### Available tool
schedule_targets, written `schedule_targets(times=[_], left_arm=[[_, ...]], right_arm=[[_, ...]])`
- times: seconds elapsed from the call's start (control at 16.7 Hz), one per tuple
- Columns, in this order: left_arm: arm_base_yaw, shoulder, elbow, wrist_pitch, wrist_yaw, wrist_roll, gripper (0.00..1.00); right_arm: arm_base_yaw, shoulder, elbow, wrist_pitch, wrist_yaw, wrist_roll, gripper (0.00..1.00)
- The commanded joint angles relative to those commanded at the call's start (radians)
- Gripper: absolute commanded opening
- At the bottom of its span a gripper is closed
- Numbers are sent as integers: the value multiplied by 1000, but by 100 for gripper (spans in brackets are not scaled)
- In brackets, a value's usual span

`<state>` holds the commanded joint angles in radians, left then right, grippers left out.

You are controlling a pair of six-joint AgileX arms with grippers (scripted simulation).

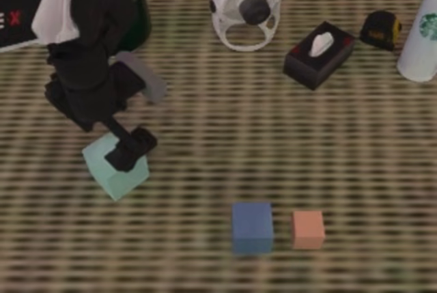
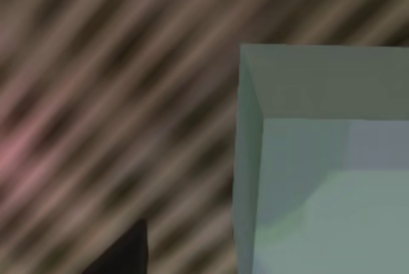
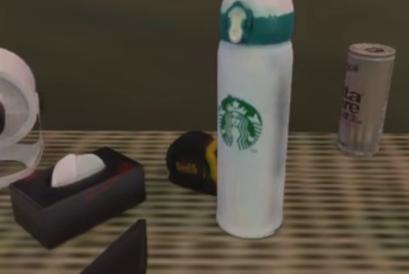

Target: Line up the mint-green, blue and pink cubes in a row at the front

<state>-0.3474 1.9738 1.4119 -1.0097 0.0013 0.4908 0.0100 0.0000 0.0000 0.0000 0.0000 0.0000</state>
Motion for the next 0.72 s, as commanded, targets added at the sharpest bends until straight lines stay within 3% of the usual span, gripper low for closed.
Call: schedule_targets(times=[0.3,0.6,0.72], left_arm=[[0,73,-119,196,0,1,100],[0,81,-131,213,1,1,100],[0,81,-131,213,1,1,85]], right_arm=[[0,0,0,0,0,0,100],[0,0,0,0,0,0,100],[0,0,0,0,0,0,100]])
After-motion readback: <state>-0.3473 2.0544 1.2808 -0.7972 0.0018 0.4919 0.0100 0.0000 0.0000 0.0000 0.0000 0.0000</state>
